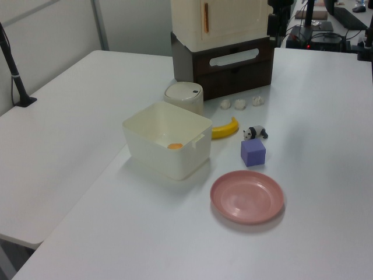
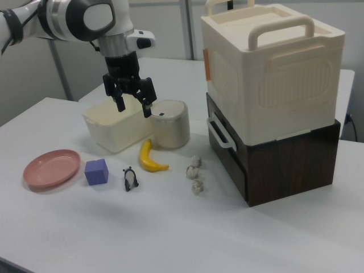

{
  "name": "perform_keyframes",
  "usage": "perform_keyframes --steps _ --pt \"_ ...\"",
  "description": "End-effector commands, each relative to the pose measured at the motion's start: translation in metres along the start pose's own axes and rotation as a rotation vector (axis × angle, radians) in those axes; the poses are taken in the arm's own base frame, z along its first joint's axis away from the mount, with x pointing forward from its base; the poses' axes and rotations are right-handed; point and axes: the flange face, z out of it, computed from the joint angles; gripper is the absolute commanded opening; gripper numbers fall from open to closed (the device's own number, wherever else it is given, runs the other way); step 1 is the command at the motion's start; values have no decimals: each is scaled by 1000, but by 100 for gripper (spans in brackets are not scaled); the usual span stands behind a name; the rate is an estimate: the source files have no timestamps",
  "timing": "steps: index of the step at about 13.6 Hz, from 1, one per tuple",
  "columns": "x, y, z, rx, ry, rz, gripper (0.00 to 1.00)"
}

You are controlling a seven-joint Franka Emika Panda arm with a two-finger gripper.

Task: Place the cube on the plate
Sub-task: 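Move the open gripper down toward the purple cube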

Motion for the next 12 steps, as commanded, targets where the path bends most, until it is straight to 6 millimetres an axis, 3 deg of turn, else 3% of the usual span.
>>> perform_keyframes --steps 1,4,9,12 --pt "-8 -6 3 -3 -24 -37 100" --pt "-7 -45 33 2 -56 -182 100" --pt "-16 -142 91 7 -100 -437 100" --pt "-17 -197 138 -2 -93 -528 100"
